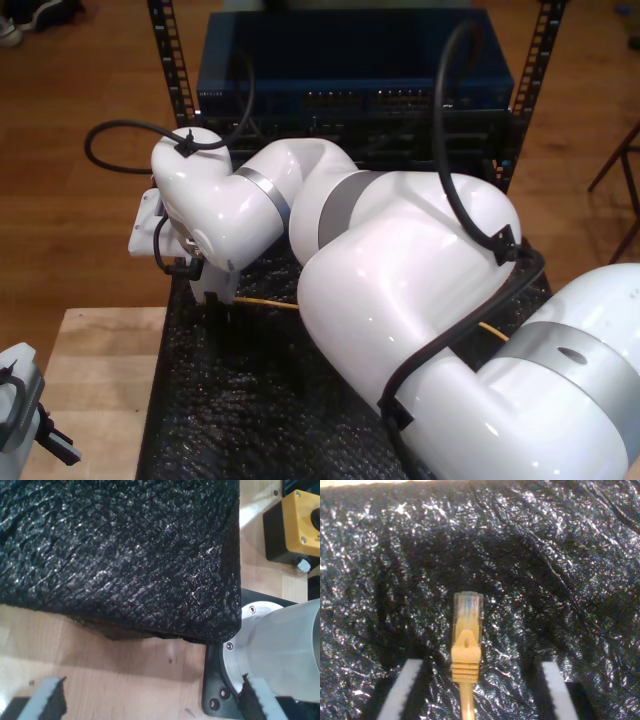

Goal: Grab the cable and plug it in

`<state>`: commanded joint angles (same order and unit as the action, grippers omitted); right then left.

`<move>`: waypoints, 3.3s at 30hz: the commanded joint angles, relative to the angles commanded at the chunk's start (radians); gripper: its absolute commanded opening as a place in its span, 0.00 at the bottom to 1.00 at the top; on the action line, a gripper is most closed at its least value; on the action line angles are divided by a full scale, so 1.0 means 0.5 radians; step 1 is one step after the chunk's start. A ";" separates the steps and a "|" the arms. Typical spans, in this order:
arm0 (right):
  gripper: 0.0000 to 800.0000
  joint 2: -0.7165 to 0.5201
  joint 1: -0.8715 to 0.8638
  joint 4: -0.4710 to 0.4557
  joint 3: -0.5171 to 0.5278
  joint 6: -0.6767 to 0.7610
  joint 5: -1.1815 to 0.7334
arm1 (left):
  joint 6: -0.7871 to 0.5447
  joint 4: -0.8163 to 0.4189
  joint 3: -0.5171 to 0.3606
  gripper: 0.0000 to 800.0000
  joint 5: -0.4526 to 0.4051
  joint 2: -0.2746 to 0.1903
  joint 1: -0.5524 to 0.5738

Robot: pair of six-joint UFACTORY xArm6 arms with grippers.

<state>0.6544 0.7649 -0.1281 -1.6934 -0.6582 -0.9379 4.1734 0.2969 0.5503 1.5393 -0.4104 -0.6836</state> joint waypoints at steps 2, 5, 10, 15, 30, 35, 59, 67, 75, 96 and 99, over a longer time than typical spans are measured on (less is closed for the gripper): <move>0.58 0.000 0.000 0.000 -0.003 0.000 0.000 | 0.000 0.000 0.000 1.00 0.000 0.000 0.000; 0.55 0.000 0.000 0.000 -0.009 0.000 0.000 | 0.000 0.000 0.000 1.00 0.000 0.000 0.000; 0.47 -0.003 0.003 0.000 -0.009 0.000 0.000 | 0.000 0.000 0.000 1.00 0.000 0.000 0.000; 0.41 -0.003 0.003 -0.003 -0.009 0.000 0.000 | 0.000 0.000 0.000 1.00 0.003 0.000 0.000; 0.28 -0.009 0.003 -0.003 -0.009 0.000 -0.003 | 0.000 -0.003 0.000 1.00 0.000 0.000 0.000; 0.17 -0.012 0.009 -0.006 -0.006 0.000 -0.003 | 0.000 0.000 0.003 1.00 0.000 0.000 0.000; 0.00 -0.285 -0.098 0.101 0.095 -0.439 -0.209 | -0.003 0.000 0.012 1.00 0.049 0.012 0.049; 0.00 -0.512 -0.255 0.411 0.304 -0.767 -0.209 | 0.006 0.101 0.074 1.00 0.083 0.015 0.110; 0.00 -0.819 -0.338 0.460 0.647 -0.862 -0.206 | 0.006 0.356 0.150 1.00 0.187 0.046 0.242; 0.00 -1.513 -0.608 0.881 1.237 -1.289 -0.209 | 0.273 0.933 0.230 1.00 0.166 0.126 0.749; 0.00 -1.571 -0.623 0.918 1.277 -1.292 -0.212 | 0.282 1.019 0.249 1.00 0.166 0.132 0.770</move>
<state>-0.1312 0.4534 0.3307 -1.0551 -1.3042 -1.0437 4.3146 0.8063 0.6745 1.6222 -0.3445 -0.2984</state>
